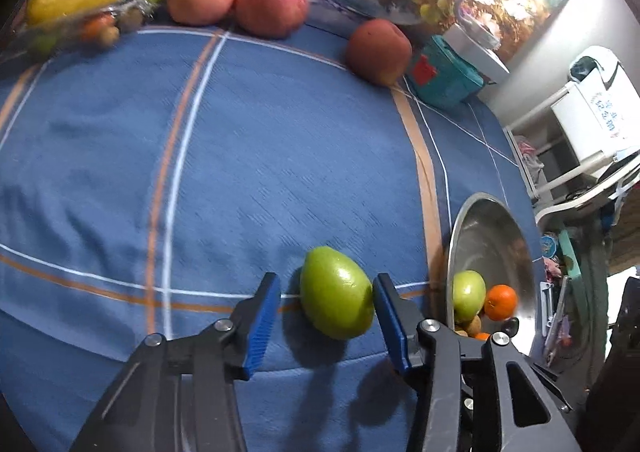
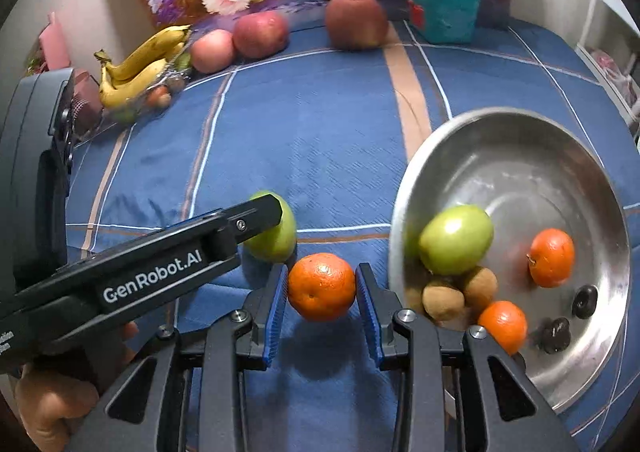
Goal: Organize fruits
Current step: 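Grasp the green apple with the left tool while the right tool grasps the orange, then carry the apple and orange over the bowl and open both tools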
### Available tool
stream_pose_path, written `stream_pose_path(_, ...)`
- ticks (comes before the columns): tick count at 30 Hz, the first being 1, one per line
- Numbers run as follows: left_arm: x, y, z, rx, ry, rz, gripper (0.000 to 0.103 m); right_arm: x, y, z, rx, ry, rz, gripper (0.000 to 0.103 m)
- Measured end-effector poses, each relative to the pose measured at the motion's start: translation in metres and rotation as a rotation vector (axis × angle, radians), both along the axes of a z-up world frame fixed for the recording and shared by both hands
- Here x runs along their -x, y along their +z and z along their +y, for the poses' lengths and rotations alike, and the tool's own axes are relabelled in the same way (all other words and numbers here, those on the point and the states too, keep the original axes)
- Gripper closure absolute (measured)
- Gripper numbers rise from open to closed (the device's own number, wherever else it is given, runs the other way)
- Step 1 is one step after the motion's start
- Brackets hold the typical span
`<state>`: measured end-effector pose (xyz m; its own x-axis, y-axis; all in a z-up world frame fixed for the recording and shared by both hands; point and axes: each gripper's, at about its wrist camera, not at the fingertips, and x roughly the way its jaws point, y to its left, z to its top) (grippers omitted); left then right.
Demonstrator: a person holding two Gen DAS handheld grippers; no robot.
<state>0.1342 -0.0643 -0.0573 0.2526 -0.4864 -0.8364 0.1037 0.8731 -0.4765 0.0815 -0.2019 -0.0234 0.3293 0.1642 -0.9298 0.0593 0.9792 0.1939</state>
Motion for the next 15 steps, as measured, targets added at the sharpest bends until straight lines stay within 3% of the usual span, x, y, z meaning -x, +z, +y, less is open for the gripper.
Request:
stream_pose_path(3,-0.001,-0.006,-0.006,0.034,0.0,0.034,0.052,0.0,-0.001,-0.005,-0.001,-0.006,0.002,0.067)
stream_pose_path(6,0.0,-0.008,-0.008,0.07,0.007,0.043,0.061,0.0,-0.001,-0.008,-0.005,-0.014,0.001,0.067)
stream_pose_path(10,0.003,-0.005,-0.009,0.067,0.012,0.035,0.062,0.001,0.001,-0.011,-0.023,-0.019,-0.004,0.067)
stream_pose_path(15,0.003,0.014,0.001,0.133,0.038,0.002,0.062,0.006,0.014,-0.02,-0.085,-0.045,-0.035,0.067)
